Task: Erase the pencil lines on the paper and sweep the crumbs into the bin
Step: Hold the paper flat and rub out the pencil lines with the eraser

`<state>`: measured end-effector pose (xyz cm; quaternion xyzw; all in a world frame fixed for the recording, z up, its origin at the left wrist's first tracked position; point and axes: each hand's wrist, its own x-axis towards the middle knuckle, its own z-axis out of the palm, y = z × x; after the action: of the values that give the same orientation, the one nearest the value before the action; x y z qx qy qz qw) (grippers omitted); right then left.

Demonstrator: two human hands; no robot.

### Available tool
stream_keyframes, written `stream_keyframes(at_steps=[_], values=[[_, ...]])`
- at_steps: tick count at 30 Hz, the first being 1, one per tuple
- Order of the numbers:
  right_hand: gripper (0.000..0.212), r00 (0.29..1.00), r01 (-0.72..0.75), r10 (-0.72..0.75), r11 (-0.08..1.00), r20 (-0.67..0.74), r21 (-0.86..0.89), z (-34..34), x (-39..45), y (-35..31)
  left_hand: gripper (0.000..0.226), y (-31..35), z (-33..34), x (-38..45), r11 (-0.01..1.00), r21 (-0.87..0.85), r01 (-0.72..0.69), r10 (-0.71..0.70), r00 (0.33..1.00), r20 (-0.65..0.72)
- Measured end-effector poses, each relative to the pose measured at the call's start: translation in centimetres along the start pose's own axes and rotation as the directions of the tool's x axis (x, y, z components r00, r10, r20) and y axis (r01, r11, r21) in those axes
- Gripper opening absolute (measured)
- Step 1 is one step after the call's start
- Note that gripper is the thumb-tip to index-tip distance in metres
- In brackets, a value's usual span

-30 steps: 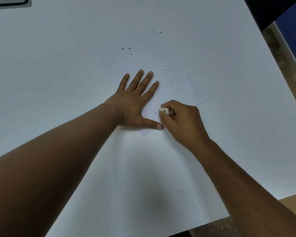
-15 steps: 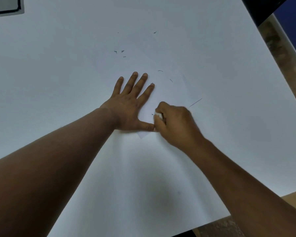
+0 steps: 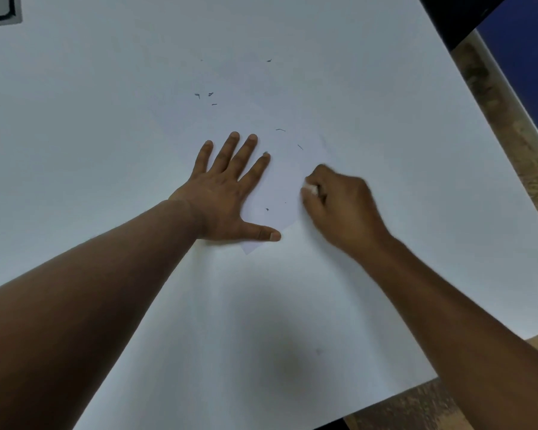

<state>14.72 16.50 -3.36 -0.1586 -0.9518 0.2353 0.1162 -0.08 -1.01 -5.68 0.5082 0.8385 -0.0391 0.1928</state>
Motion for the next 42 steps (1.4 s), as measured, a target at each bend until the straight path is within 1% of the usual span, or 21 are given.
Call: stream_keyframes(at_steps=[2, 5, 6, 8, 10, 12, 14, 16, 17, 19, 22, 24, 26, 28, 30, 32, 33, 35, 37, 39, 42], values=[[0.01, 0.993, 0.092, -0.089, 0.995, 0.073, -0.041, 0.5, -0.8, -0.8, 0.134, 0.0, -0.1, 0.0, 1.0, -0.002, -0.006, 0.006, 1.0, 0.009], [0.01, 0.981, 0.189, -0.176, 0.961, 0.08, -0.201, -0.3, 0.0, 1.4, 0.134, 0.0, 0.0, 0.0, 1.0, -0.015, -0.006, 0.006, 1.0, -0.001], [0.01, 0.983, 0.181, -0.172, 0.952, 0.059, -0.248, -1.0, 0.6, 2.6, 0.134, 0.0, 0.0, -0.1, 1.0, -0.017, -0.005, 0.005, 1.0, -0.004], [0.009, 0.993, 0.116, -0.116, 0.947, 0.019, -0.301, -2.5, 1.7, 4.9, 0.134, 0.1, 0.0, -0.1, 1.0, -0.017, -0.007, 0.007, 1.0, -0.014], [0.008, 0.996, 0.087, -0.091, 0.955, -0.002, -0.282, -3.3, 2.3, 5.8, 0.133, 0.0, 0.0, -0.2, 1.0, -0.018, -0.006, 0.006, 1.0, -0.013], [0.015, 0.989, 0.146, -0.147, 0.96, 0.015, -0.24, -2.7, 1.9, 4.5, 0.133, 0.1, 0.0, -0.2, 1.0, -0.017, -0.005, 0.005, 1.0, -0.015], [0.023, 0.968, 0.245, -0.231, 0.954, 0.097, -0.17, -1.0, 0.7, 2.0, 0.133, 0.1, 0.0, -0.2, 1.0, -0.013, -0.006, 0.005, 1.0, -0.018], [0.021, 0.93, 0.326, -0.296, 0.938, 0.218, -0.118, 0.2, -0.7, -0.2, 0.133, 0.1, 0.0, -0.2, 1.0, -0.013, -0.011, 0.011, 1.0, -0.01], [0.018, 0.923, 0.334, -0.3, 0.935, 0.242, -0.117, 0.4, -0.8, -0.3, 0.133, 0.0, 0.0, -0.2, 1.0, -0.012, -0.014, 0.014, 1.0, -0.005], [0.017, 0.947, 0.288, -0.256, 0.944, 0.195, -0.162, -0.2, 0.2, 1.1, 0.133, 0.0, -0.1, -0.2, 1.0, -0.013, -0.013, 0.013, 1.0, -0.003], [0.016, 0.99, 0.142, -0.134, 0.964, 0.055, -0.223, -2.0, 2.1, 3.8, 0.133, 0.1, -0.1, -0.3, 1.0, -0.008, -0.012, 0.012, 1.0, -0.001], [0.01, 0.999, 0.035, -0.034, 0.982, 0.012, -0.185, -2.6, 2.9, 4.5, 0.133, 0.1, -0.1, -0.4, 1.0, -0.009, -0.01, 0.01, 1.0, -0.004], [0.011, 1.0, -0.01, 0.007, 0.994, -0.029, -0.112, -2.2, 3.1, 4.0, 0.133, 0.1, -0.1, -0.3, 1.0, -0.015, -0.008, 0.008, 1.0, -0.007], [0.013, 1.0, 0.009, -0.01, 1.0, -0.028, -0.023, -1.3, 3.0, 2.3, 0.133, 0.1, -0.2, -0.3, 1.0, -0.018, -0.007, 0.007, 1.0, -0.005], [0.012, 0.995, 0.092, -0.093, 0.995, 0.031, 0.029, 0.1, 2.5, 0.4, 0.133, 0.0, -0.2, -0.2, 1.0, -0.008, -0.01, 0.01, 1.0, 0.004], [0.012, 0.98, 0.176, -0.177, 0.984, 0.093, 0.019, 1.0, 2.2, -0.5, 0.132, 0.0, -0.1, -0.2, 1.0, -0.004, -0.013, 0.013, 1.0, 0.002], [0.012, 0.977, 0.192, -0.191, 0.981, 0.093, -0.007, 1.1, 2.5, -0.2, 0.132, 0.0, -0.1, -0.2, 1.0, -0.005, -0.012, 0.012, 1.0, 0.0], [0.014, 0.984, 0.175, -0.172, 0.98, 0.043, -0.094, 0.8, 3.9, 1.3, 0.132, 0.0, -0.1, -0.1, 1.0, -0.004, -0.009, 0.009, 1.0, -0.004], [0.012, 0.992, 0.111, -0.118, 0.982, -0.039, -0.154, -0.1, 5.6, 3.3, 0.132, 0.0, -0.2, -0.2, 1.0, -0.006, -0.012, 0.012, 1.0, -0.002], [0.011, 0.998, 0.044, -0.048, 0.992, -0.031, -0.122, -1.2, 6.8, 4.8, 0.133, 0.0, -0.1, -0.3, 1.0, -0.013, -0.014, 0.014, 1.0, -0.009], [0.01, 1.0, 0.019, -0.019, 0.999, 0.007, -0.038, -1.9, 7.0, 5.2, 0.133, 0.1, -0.1, -0.3, 1.0, -0.008, -0.013, 0.013, 1.0, -0.005]])
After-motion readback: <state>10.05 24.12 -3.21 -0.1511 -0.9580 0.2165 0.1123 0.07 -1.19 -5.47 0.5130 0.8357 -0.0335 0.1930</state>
